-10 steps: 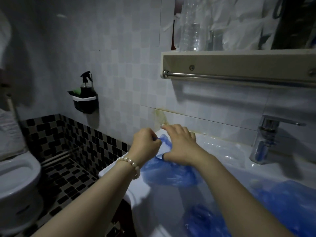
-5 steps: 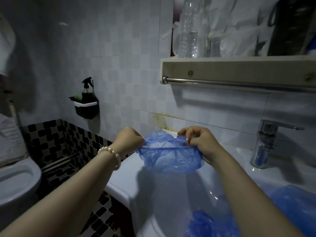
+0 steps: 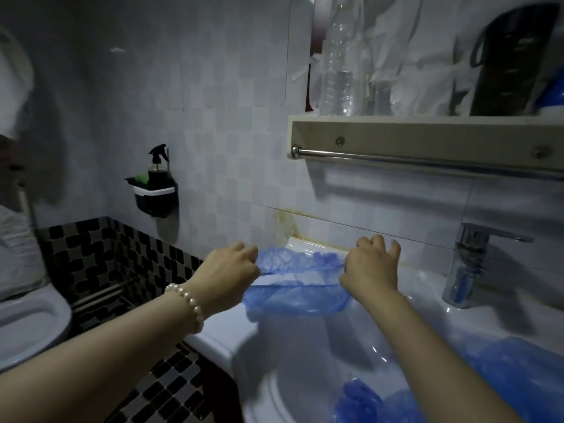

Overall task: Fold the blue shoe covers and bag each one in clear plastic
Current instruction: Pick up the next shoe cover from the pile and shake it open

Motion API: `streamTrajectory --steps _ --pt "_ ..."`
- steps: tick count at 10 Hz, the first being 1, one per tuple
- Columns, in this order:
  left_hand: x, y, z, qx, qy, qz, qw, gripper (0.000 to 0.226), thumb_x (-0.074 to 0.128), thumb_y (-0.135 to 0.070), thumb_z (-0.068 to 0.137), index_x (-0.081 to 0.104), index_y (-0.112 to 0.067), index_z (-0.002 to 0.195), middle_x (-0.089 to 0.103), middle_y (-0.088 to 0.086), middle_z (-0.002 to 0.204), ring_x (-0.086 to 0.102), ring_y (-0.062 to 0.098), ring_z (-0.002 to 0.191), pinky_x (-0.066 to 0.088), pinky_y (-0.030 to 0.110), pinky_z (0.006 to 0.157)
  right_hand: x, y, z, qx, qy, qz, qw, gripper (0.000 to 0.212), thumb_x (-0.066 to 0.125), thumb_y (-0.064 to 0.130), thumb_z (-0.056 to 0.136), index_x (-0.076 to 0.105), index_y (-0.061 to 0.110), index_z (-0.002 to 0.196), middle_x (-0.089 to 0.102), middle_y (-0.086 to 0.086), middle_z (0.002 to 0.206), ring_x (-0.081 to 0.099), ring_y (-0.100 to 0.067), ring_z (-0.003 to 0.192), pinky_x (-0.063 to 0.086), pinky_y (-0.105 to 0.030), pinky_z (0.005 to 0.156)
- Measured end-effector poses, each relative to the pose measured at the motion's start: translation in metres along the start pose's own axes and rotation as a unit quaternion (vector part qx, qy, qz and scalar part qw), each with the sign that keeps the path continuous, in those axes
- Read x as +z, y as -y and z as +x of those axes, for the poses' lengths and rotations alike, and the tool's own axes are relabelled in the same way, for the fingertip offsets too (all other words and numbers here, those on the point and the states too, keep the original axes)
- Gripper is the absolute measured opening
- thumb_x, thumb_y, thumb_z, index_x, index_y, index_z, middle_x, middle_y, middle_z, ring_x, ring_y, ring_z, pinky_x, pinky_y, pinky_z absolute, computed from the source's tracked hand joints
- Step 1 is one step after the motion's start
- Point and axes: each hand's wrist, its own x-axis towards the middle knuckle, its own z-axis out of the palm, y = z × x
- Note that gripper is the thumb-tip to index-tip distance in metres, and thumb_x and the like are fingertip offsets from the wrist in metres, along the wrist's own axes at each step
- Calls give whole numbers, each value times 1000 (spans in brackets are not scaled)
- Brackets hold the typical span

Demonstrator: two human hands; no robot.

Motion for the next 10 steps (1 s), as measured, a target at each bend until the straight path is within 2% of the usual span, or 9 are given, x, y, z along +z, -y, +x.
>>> streamTrajectory --steps 2,3,4,5,6,7,8,9,10 --pt "-42 41 21 -184 381 -392 817 25 63 13 73 64 -11 67 60 -4 55 55 1 44 44 14 45 -55 -18 12 -213 401 265 851 33 62 -4 73 75 26 66 71 -4 100 58 -10 85 48 -29 89" --pt "-51 56 31 -210 394 -372 813 20 63 13 76 63 -7 72 61 4 62 59 10 52 48 20 48 -66 -21 38 -182 353 303 866 31 62 -8 65 65 19 50 68 -2 75 59 -14 74 48 -31 76" --pt "-61 76 46 -245 22 -223 943 10 67 -3 75 72 -9 81 67 9 80 64 25 76 44 26 62 -78 -26 68 -43 -59 267 961 20 63 -1 69 59 17 60 60 -5 74 60 -27 83 45 -30 71" --pt "-77 89 37 -147 -490 -70 857 7 66 -2 71 69 -6 67 63 14 76 56 31 71 40 33 69 -88 -36 62 29 -570 330 752 9 57 3 64 60 8 71 57 -19 87 50 -30 86 39 -36 71" --pt "-18 102 33 -85 -327 3 941 21 54 11 69 63 3 53 61 19 59 58 34 51 51 38 54 -51 -22 50 -52 -336 272 900 8 63 5 67 58 12 67 56 -16 73 57 -31 75 43 -35 65" --pt "27 111 18 -159 199 -117 960 17 58 1 79 74 2 72 68 20 71 65 32 65 55 40 67 -11 -11 34 -130 285 90 945 7 71 10 71 64 13 72 54 -7 60 56 -22 62 46 -25 65" --pt "12 98 9 -181 115 -193 958 9 69 -6 69 76 -9 74 70 11 72 60 20 62 45 23 61 -12 -19 45 -93 127 263 952 14 72 9 70 73 14 84 57 1 70 53 -15 70 38 -21 58" --pt "-22 90 10 -181 -327 -171 912 14 64 8 66 72 -3 68 64 14 71 59 29 67 41 29 64 -31 -21 52 41 -332 453 827 10 71 4 69 62 8 72 54 -11 82 47 -18 70 30 -25 61" --pt "-10 88 6 -41 -339 -81 936 18 52 -1 67 68 -8 63 61 9 71 53 28 64 36 32 63 -12 -8 48 -11 -371 411 832 12 65 2 69 56 8 64 54 -11 69 49 -25 60 31 -26 55"
